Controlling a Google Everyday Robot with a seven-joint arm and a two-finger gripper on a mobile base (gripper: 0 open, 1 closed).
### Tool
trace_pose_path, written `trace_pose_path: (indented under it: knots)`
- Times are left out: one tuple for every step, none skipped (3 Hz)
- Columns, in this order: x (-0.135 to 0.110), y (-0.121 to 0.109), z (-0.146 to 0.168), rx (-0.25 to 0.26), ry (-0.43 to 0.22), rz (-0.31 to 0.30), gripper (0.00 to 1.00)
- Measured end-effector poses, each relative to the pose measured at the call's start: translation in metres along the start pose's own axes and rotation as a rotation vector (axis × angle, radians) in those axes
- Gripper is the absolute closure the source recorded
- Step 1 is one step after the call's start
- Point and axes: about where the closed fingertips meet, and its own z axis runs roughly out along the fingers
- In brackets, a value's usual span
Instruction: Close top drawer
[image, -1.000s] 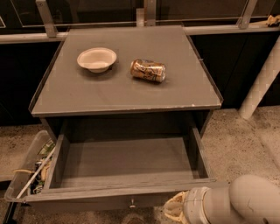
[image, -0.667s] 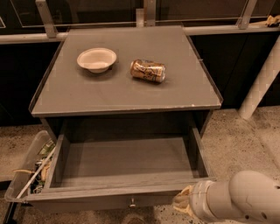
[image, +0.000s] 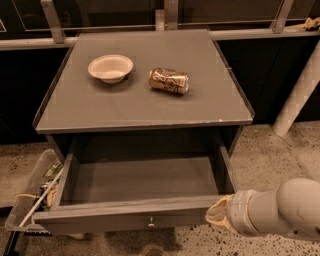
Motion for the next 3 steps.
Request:
trace_pose_path:
  knots:
    - [0.0001, 0.0007, -0.0009, 0.001, 0.0, 0.0, 0.8]
    - [0.0001, 0.0007, -0.0009, 0.001, 0.0, 0.0, 0.59]
    - [0.0, 0.0007, -0.0009, 0.001, 0.0, 0.0, 0.35]
